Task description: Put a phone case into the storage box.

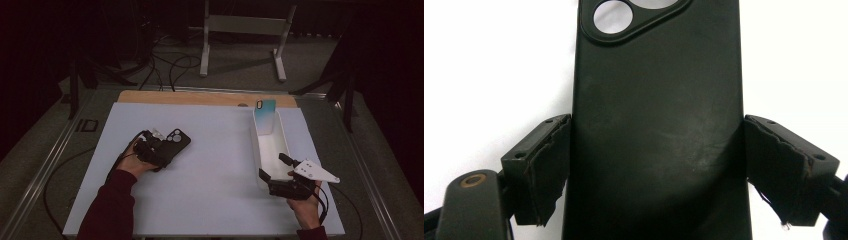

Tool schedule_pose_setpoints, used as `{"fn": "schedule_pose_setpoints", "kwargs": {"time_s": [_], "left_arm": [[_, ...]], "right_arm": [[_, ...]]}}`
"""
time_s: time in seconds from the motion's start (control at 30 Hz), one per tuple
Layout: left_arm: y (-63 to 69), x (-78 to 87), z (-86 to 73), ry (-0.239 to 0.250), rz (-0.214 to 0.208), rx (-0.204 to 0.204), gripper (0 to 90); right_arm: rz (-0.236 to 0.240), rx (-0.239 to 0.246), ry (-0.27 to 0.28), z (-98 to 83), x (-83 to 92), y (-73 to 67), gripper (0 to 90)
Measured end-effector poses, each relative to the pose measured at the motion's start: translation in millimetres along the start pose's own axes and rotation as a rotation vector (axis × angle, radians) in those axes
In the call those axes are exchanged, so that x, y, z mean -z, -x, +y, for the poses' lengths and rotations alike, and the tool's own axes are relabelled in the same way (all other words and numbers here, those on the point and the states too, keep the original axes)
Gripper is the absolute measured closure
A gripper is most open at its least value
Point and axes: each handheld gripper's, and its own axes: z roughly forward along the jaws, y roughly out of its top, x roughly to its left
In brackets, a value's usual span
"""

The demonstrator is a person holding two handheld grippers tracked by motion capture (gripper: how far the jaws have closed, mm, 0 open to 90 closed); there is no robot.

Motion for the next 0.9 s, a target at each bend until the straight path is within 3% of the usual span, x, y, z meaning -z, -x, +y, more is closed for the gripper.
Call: {"fn": "schedule_pose_setpoints", "kwargs": {"time_s": [0.37,0.67,0.7,0.9], "left_arm": [[7.3,23.9,8.2,0.092,0.002,-0.013,16.5],[31.0,45.7,26.8,0.184,0.009,-0.080,16.4],[38.1,50.3,32.5,0.200,0.014,-0.105,16.4],[56.3,60.3,45.3,0.244,0.006,-0.161,16.3]], "right_arm": [[0.008,-0.009,-0.016,5.4,-3.6,-1.1,9.0],[0.031,-0.031,-0.046,11.7,-12.7,-1.3,8.8],[0.033,-0.031,-0.051,12.2,-13.6,-1.6,8.8],[0.043,-0.036,-0.064,19.1,-19.8,-2.6,8.8]]}}
